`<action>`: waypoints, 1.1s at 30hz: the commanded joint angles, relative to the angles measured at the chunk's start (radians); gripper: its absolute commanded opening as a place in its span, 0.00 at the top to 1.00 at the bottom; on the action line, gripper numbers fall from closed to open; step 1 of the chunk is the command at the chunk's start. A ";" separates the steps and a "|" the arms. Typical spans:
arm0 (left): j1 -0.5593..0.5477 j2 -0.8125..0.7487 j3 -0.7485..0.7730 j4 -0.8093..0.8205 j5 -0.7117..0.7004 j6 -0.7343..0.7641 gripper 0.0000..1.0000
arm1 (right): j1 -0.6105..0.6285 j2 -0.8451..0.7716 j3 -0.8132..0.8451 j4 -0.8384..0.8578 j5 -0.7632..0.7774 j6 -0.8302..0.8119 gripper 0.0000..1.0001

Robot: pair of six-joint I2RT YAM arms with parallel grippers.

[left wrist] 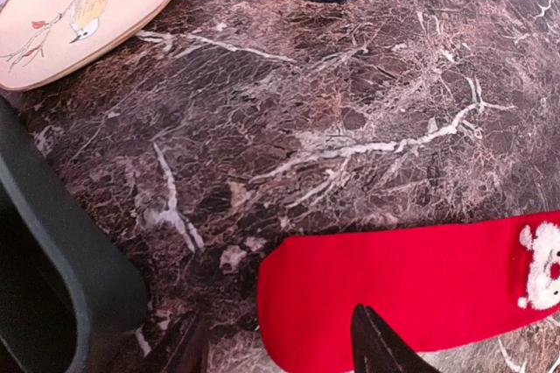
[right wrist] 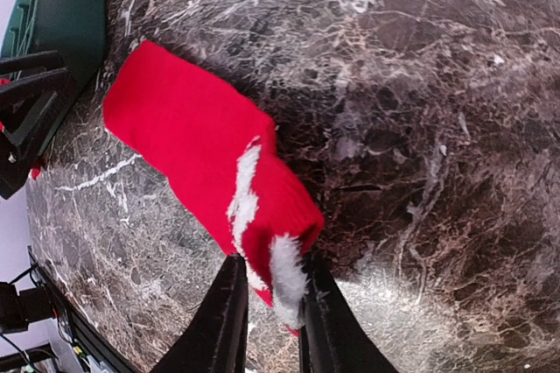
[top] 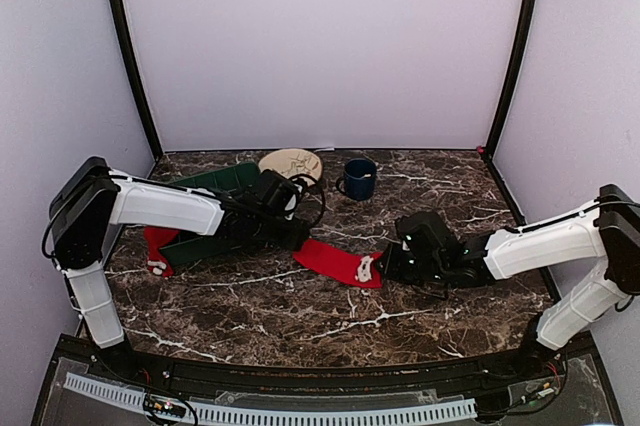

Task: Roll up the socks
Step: Put down the sock at the center of the board, then rotate the sock at the center of the board.

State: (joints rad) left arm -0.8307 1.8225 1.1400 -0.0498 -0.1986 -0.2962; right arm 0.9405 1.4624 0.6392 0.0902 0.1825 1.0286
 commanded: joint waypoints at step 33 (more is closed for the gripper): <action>-0.054 0.192 0.080 -0.017 -0.041 0.139 0.49 | 0.094 0.111 0.046 -0.147 -0.240 -0.079 0.91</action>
State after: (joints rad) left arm -0.8803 1.9987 1.2186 -0.0921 -0.2127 -0.2298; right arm 1.0004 1.5486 0.6437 -0.0345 -0.0143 0.9764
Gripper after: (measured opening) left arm 0.508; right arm 0.092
